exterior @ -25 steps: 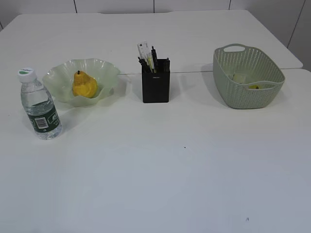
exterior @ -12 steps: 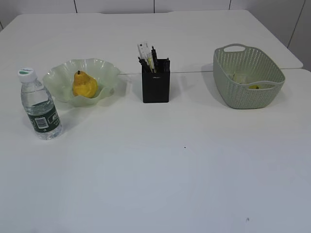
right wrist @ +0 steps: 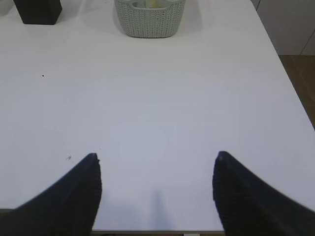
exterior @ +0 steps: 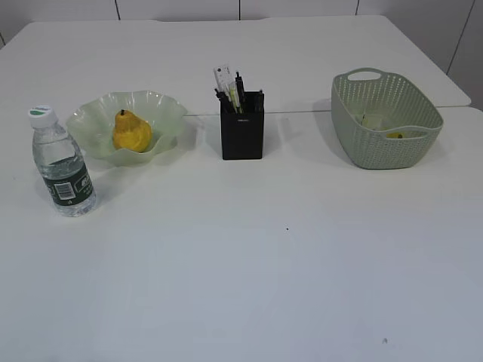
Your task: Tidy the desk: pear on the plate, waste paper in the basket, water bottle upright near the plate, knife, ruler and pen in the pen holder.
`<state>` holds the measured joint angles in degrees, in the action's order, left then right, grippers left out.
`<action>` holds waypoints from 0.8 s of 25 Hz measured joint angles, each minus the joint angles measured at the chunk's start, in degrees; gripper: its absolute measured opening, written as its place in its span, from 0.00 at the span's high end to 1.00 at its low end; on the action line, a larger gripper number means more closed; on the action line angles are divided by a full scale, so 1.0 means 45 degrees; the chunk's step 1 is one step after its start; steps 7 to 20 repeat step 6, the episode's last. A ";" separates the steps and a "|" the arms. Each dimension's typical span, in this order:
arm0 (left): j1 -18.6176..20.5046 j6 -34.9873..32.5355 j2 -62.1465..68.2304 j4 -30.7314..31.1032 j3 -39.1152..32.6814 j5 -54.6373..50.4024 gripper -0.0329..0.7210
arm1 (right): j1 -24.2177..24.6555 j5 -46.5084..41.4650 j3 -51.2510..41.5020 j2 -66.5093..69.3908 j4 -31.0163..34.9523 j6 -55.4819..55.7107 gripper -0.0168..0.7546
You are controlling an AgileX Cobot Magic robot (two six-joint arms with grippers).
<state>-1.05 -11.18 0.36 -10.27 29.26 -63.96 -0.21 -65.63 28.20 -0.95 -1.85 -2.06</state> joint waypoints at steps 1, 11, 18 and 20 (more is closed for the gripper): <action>0.0000 0.0000 0.0000 0.0000 0.0000 0.0000 0.26 | 0.0000 0.0000 0.0000 0.0000 0.0000 0.0000 0.26; 0.0000 0.0000 0.0000 0.0000 0.0000 0.0000 0.26 | 0.0000 0.0000 0.0000 0.0000 0.0000 0.0000 0.26; 0.0000 0.0000 0.0000 0.0000 0.0000 0.0000 0.26 | 0.0000 0.0000 0.0000 0.0000 0.0000 0.0000 0.26; 0.0000 0.0000 0.0000 0.0000 0.0000 0.0000 0.26 | 0.0000 0.0000 0.0000 0.0000 0.0000 0.0000 0.26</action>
